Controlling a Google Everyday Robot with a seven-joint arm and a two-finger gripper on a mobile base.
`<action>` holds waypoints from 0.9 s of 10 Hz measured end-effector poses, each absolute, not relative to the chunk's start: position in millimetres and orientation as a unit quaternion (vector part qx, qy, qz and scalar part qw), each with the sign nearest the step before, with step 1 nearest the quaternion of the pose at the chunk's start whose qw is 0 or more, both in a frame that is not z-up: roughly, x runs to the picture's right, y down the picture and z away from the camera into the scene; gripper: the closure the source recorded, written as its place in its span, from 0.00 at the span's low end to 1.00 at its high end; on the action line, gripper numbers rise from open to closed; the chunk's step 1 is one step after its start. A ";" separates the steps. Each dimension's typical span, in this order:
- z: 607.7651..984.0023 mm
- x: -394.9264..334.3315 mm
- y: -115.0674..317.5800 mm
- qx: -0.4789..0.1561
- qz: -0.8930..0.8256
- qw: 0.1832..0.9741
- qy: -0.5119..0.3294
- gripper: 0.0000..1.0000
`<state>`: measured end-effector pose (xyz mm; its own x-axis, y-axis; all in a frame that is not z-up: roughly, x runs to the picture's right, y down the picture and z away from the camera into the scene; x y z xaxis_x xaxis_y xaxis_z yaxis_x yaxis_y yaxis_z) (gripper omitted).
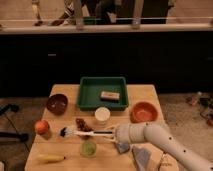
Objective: Place brush in plastic cup
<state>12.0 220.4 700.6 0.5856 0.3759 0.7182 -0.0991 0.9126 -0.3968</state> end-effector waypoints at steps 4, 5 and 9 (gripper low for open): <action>700.2 29.6 252.9 -0.185 0.147 0.872 -0.429 1.00; 703.6 27.9 260.8 -0.195 0.147 0.870 -0.429 1.00; 714.2 16.0 280.5 -0.228 0.143 0.863 -0.427 1.00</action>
